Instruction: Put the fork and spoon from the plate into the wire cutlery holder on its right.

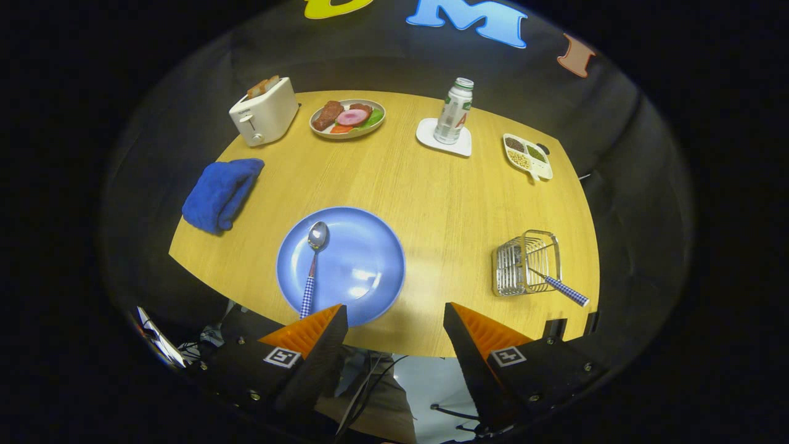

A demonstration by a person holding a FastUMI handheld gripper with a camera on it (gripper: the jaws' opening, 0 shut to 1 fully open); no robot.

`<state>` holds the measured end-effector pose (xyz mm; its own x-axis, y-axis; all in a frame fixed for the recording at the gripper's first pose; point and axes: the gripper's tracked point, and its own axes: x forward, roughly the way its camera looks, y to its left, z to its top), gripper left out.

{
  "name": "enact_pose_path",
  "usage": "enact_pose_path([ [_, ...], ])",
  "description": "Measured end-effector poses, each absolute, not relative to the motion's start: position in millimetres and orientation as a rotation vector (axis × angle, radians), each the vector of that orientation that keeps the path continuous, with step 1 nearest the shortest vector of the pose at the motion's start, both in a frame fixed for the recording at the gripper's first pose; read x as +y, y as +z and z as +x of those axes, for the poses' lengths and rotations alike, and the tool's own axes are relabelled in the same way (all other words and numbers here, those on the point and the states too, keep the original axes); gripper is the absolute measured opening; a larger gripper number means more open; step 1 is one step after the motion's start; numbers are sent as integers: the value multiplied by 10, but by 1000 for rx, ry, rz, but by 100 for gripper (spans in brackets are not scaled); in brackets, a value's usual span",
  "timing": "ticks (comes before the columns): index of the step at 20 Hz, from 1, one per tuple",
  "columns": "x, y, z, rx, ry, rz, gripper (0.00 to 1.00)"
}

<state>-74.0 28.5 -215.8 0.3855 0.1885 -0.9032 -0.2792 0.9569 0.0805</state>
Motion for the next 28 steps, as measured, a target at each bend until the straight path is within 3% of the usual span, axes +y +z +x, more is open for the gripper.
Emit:
enact_pose_path([
  [14, 1154, -2671, -930, 1232, 384, -108, 96],
  [28, 1340, -3228, -882, 1347, 414, -146, 96],
])
